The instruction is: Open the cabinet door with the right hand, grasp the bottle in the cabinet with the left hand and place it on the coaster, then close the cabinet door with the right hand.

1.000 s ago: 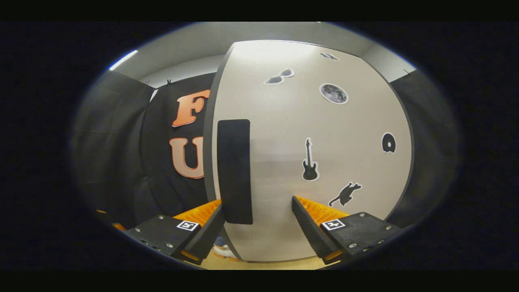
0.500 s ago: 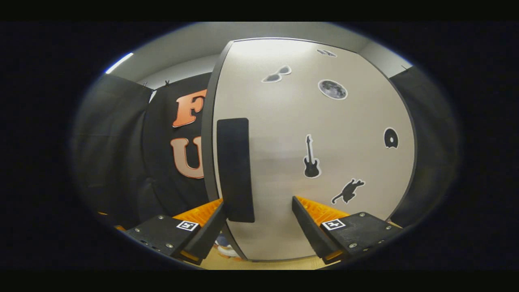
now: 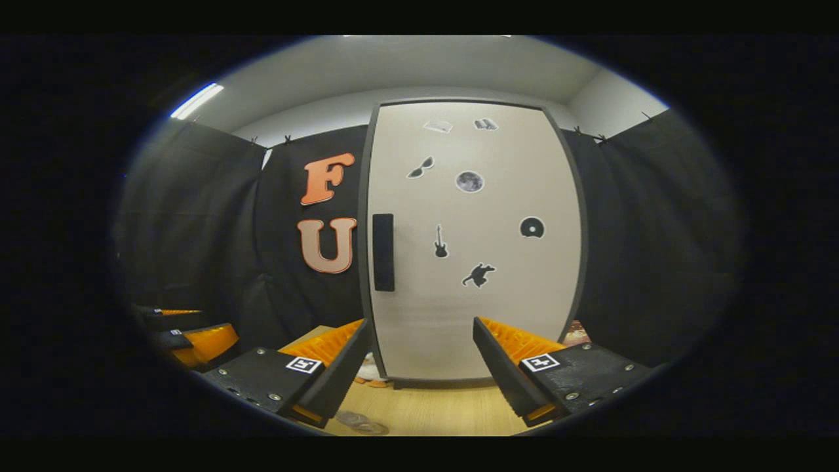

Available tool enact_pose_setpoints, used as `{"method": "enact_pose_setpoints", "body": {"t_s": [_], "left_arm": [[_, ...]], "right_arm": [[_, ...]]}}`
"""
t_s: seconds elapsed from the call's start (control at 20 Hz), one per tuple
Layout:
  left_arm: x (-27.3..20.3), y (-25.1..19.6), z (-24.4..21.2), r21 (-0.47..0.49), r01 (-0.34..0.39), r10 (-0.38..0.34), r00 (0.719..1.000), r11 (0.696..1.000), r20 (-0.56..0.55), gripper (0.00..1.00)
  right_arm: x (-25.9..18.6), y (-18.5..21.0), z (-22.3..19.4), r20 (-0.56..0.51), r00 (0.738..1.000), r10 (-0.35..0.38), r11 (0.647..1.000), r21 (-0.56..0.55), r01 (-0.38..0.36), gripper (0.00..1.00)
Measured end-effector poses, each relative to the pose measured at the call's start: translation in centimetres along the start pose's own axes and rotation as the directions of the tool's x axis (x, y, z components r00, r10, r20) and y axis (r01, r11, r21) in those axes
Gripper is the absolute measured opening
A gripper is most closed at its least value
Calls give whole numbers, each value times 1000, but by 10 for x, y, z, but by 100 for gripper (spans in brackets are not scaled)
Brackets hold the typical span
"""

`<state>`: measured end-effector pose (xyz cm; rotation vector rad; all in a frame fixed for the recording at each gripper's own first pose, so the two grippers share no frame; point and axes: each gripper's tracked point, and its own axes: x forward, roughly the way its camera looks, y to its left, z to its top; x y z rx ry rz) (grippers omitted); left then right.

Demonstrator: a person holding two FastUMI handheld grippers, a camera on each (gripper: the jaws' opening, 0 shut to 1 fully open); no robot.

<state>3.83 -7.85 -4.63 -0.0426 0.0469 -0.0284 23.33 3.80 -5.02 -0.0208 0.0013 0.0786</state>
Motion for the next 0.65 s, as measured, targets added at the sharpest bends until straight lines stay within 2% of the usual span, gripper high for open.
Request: {"method": "enact_pose_setpoints", "body": {"t_s": [0.3,0.65], "left_arm": [[-50,-46,25,29,-1,-1,998,1000,64,95],[-83,-64,34,47,-12,8,996,999,86,95]], "right_arm": [[-82,-41,1,13,1000,-20,1000,5,20,95],[-117,-59,0,14,999,-30,999,35,30,95]]}}
